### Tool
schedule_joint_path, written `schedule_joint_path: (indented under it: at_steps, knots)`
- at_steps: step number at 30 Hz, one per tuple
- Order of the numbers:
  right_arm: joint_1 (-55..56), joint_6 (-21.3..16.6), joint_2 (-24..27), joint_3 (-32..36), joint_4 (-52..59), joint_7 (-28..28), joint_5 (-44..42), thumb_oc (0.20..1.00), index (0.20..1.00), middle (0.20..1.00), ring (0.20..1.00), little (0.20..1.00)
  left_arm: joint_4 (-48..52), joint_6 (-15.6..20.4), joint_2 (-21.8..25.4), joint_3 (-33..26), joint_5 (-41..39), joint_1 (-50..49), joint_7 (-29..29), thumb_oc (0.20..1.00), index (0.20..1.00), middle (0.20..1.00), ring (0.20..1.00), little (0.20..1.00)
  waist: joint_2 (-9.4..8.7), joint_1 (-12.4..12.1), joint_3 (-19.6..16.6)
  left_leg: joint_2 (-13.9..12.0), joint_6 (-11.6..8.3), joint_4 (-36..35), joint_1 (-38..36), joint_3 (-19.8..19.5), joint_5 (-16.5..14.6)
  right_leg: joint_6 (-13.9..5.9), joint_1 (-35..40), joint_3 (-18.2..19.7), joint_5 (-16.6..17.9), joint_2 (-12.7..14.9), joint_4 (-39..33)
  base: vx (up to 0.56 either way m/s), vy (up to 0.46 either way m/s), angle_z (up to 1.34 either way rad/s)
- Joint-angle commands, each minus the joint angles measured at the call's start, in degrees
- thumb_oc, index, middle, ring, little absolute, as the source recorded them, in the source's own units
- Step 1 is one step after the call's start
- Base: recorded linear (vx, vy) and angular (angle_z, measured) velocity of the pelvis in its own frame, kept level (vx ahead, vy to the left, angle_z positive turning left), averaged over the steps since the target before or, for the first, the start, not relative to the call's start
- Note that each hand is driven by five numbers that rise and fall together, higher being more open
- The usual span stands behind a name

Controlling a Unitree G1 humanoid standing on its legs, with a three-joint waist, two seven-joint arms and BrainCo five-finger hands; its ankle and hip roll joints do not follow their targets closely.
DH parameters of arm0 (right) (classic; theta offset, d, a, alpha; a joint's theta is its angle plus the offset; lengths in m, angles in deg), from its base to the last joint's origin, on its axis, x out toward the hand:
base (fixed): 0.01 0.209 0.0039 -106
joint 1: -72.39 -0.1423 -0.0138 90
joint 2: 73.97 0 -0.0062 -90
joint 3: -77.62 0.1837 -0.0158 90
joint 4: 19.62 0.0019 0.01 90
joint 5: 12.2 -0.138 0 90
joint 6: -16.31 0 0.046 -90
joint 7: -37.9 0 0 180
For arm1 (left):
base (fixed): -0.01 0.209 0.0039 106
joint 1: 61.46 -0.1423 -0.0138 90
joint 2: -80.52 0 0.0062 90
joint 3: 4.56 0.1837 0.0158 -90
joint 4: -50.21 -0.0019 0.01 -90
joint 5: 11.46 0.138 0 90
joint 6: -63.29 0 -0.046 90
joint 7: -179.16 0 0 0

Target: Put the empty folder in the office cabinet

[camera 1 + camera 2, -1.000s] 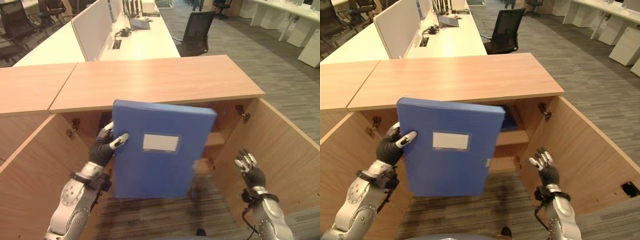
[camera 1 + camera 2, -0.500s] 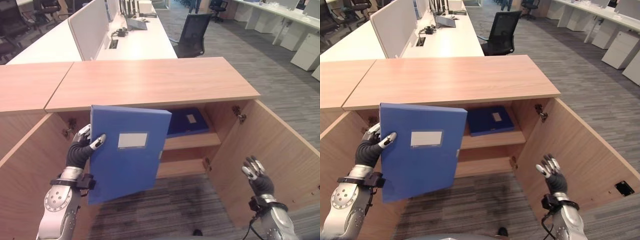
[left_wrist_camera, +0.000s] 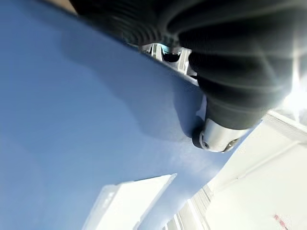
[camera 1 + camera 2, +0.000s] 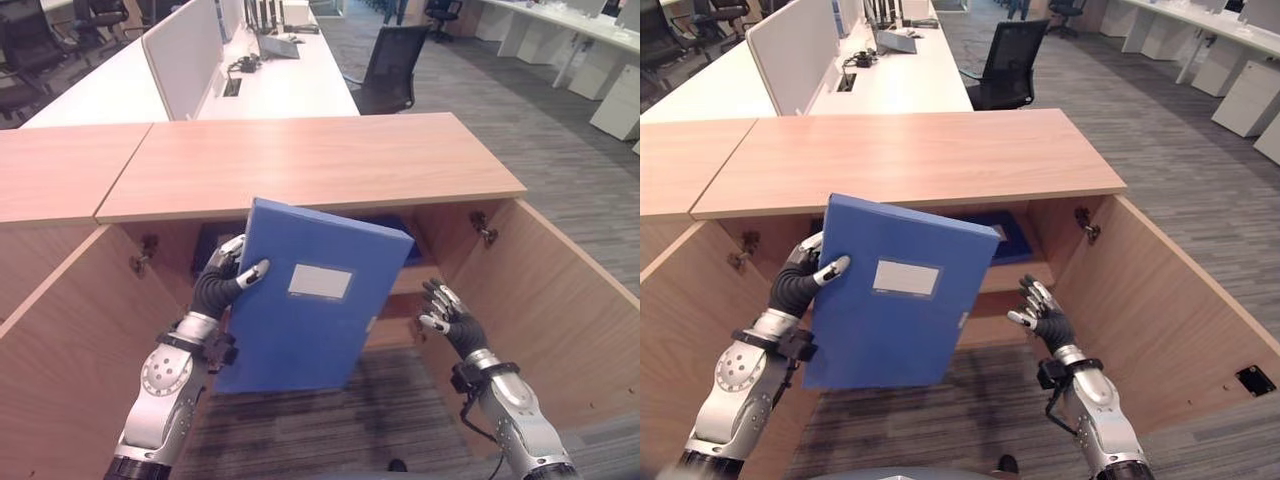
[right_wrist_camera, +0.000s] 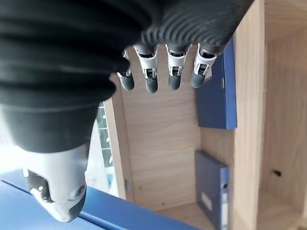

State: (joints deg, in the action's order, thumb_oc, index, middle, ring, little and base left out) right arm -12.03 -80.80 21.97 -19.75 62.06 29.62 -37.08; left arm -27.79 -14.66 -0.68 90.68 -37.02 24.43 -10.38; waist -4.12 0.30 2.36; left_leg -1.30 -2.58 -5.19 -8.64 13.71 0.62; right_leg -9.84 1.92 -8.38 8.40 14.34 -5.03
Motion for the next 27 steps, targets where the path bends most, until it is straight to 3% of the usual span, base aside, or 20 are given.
schedule_joint_path:
  at_steps: [1, 16, 27]
  knots:
    - [-6.05, -2.02, -0.82, -0.02, 4.88, 1.89, 2.19, 1.0, 1.0, 1.0, 1.0, 1.0, 5.34, 4.59, 1.01, -0.41, -0.71, 5.49, 0.96, 0.2, 0.2, 0.2, 0.2, 0.2, -2.0, -0.82, 1.64, 1.78, 3.67, 0.19, 0.54, -4.0, -6.01, -2.66, 1.85, -3.82, 0.11, 3.88, 1.88, 0.0, 0.0, 0.0]
    - [-13.22, -1.31, -1.64, -10.47, 5.76, -0.65, -1.15, 1.0, 1.0, 1.0, 1.0, 1.0, 2.4, 4.48, 0.23, 6.78, 1.49, 12.69, 2.85, 0.2, 0.2, 0.2, 0.2, 0.2, -2.22, -1.17, 1.81, 1.57, 3.54, 0.19, 0.72, -4.0, -5.71, -2.56, 1.64, -3.91, 0.0, 3.91, 2.01, 0.0, 0.0, 0.0]
    - [-16.54, 0.65, -2.34, -18.8, 4.53, -6.82, -7.46, 1.0, 1.0, 1.0, 1.0, 1.0, -0.71, 4.85, -1.07, 10.57, 3.4, 18.94, 3.76, 0.2, 0.2, 0.2, 0.2, 0.2, -2.45, -1.39, 1.71, 1.54, 3.3, 0.19, 0.9, -4.11, -5.42, -2.56, 1.68, -4.22, 0.14, 3.91, 2.0, 0.0, 0.0, 0.0]
